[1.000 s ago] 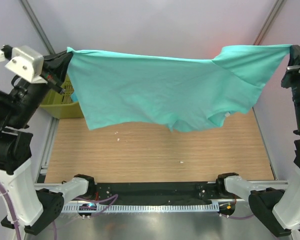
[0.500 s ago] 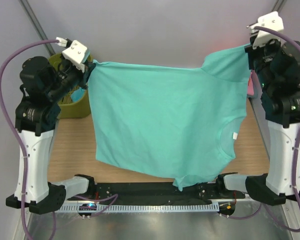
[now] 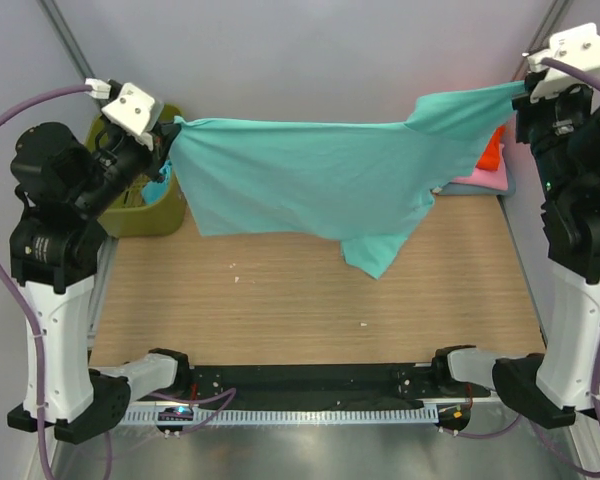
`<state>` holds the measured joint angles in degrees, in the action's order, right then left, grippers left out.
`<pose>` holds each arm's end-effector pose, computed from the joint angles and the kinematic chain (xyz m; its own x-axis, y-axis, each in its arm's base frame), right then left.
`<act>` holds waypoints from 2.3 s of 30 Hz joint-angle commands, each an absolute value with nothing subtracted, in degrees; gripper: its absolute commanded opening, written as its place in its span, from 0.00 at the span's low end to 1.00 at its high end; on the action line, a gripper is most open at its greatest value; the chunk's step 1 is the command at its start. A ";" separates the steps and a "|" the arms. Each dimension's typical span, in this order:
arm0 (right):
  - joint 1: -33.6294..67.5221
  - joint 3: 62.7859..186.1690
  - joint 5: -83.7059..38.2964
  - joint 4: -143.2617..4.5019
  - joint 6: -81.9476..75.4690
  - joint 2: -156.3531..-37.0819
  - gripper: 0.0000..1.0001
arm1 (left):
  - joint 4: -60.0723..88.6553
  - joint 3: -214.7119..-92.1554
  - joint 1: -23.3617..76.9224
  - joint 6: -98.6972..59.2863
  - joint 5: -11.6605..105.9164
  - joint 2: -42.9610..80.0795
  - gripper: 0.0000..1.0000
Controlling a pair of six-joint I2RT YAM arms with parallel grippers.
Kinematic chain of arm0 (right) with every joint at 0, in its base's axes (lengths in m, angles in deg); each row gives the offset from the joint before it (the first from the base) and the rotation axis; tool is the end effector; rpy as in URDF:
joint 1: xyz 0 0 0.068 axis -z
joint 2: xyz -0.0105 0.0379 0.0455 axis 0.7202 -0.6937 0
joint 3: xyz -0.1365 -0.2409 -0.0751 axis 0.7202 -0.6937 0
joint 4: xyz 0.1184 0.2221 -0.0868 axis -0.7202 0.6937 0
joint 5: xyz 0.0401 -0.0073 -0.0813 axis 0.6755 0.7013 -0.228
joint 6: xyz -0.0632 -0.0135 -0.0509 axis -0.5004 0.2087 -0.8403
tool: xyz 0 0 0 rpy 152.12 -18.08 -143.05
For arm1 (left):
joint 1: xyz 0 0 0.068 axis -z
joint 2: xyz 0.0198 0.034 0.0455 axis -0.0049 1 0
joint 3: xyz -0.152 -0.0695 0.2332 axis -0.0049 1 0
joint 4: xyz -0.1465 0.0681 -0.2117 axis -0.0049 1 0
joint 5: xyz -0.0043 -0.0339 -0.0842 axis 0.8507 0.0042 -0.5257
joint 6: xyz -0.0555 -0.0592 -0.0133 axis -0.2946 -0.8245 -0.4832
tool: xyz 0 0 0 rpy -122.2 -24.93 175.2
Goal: Fold and stack the t-shirts
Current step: Flatten the tshirt out
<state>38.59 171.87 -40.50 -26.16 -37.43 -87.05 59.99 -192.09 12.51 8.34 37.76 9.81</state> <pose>0.1828 0.0112 0.6303 0.0989 -0.4435 -0.8908 0.1018 0.8950 -0.4343 0.1805 -0.0612 0.5880 0.1504 0.2438 -0.9581 0.4746 0.8323 0.2863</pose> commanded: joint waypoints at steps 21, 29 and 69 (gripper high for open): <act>38.87 181.39 -37.64 -24.71 -39.23 -81.11 0.01 | 65.17 -205.03 9.95 5.67 36.05 7.58 0.00; 38.87 161.80 -35.45 -32.79 -40.64 -84.45 0.01 | 61.93 -180.55 9.95 8.13 35.97 8.54 0.00; 42.21 187.36 -30.08 -52.92 -39.41 -162.86 0.01 | 41.88 -210.46 5.91 7.87 46.61 84.66 0.00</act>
